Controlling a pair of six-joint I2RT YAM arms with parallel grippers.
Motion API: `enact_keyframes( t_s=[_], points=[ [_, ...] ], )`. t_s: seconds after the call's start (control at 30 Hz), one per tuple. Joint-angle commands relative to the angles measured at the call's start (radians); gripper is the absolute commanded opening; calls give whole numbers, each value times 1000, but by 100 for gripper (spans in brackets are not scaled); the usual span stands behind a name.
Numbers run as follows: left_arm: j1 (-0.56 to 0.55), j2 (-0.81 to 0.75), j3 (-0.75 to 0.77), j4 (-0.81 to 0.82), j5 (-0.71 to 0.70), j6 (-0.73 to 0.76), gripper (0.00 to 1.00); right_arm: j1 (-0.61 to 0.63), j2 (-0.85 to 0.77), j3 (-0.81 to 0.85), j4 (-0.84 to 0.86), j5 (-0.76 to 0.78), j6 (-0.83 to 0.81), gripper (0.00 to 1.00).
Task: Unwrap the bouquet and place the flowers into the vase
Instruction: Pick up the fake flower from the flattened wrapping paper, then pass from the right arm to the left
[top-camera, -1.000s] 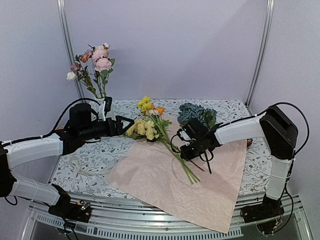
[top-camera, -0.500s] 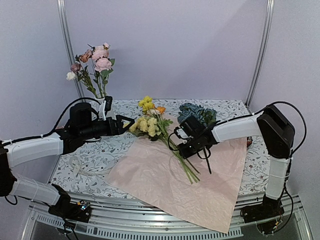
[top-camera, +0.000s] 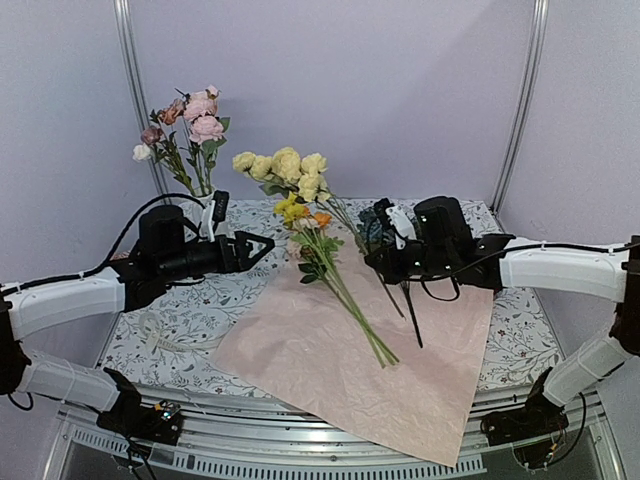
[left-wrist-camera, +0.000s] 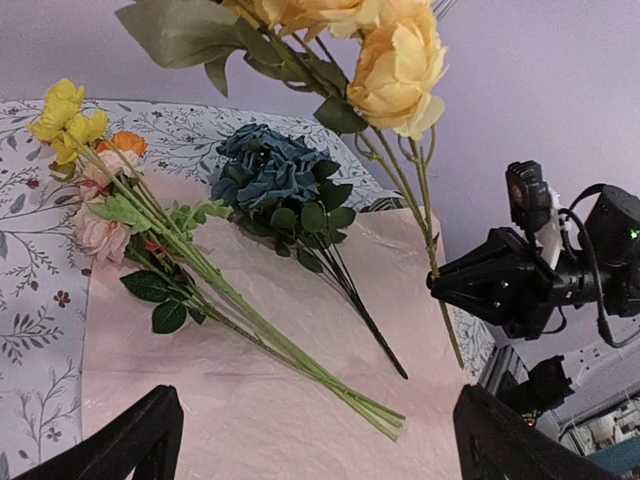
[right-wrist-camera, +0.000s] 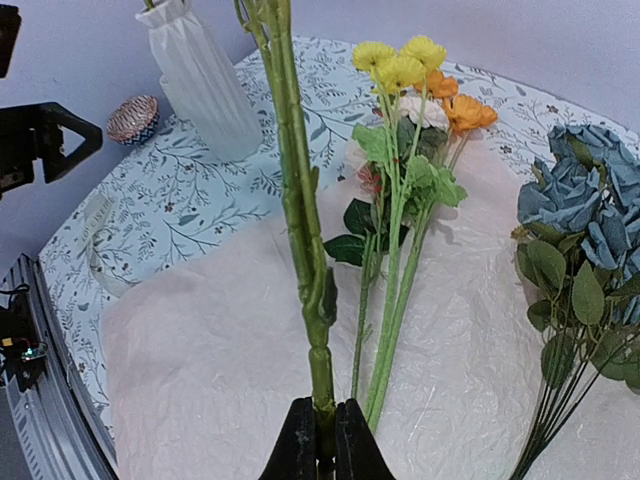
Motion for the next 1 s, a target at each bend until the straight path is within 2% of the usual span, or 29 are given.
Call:
enact_keyframes(
  t_s=[0.0,0.23,0.4,0.7,0.97],
  points=[
    [-51,-39,18,93,25,-27,97,-5,-127,-85,173,-59,10,4],
    [-128,-43,-1,222,17,-31,97,-5,-288,-212,370,-177,40,5],
    [-173,-43,-2,281,11,-15,96,-4,-341,-255,458,-240,64,6],
    [-222,-54,-5,356,1,14,96,-4,-363,-314,624,-344,128,6],
    [-256,-37,-31,458,2,18,96,43,-293,-323,742,-378,183,7]
  ],
)
